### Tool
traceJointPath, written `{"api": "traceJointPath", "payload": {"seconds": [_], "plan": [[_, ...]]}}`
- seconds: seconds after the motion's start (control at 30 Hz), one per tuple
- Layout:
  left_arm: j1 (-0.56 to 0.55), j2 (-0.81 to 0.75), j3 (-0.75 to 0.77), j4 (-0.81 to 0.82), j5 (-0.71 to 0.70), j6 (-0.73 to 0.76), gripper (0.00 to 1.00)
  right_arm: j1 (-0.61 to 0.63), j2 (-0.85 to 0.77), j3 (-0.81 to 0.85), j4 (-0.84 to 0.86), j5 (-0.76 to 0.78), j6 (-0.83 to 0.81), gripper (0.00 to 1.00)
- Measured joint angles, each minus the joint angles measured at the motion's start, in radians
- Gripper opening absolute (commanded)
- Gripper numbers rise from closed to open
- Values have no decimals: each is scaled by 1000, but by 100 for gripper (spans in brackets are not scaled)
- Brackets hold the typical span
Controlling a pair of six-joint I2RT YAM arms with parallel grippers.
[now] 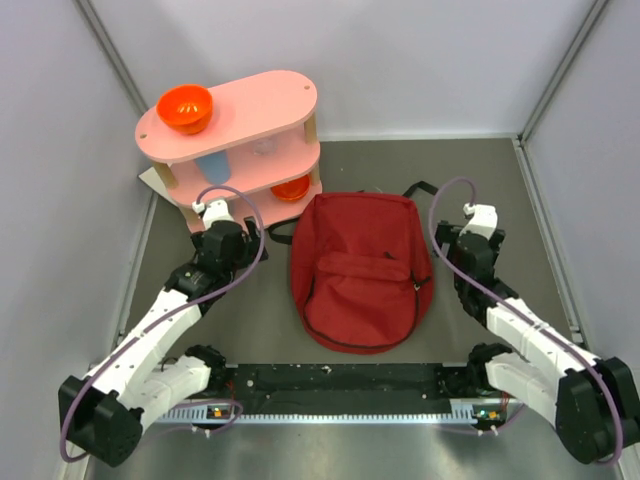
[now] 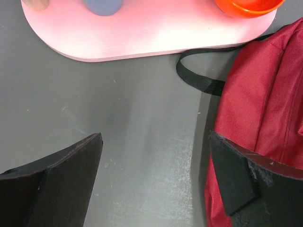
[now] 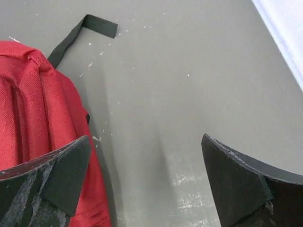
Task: Pack the student bag
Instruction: Reset both arms
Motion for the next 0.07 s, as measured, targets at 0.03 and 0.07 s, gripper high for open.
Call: {"api": "traceJointPath", "payload": {"seconds": [0.03, 0.07], "plan": [[0, 0, 0, 1, 0, 0, 99, 0, 1, -8, 23, 2, -6, 99], [0, 0, 0, 4, 0, 0, 99, 0, 3, -14, 43, 6, -16, 99]]}}
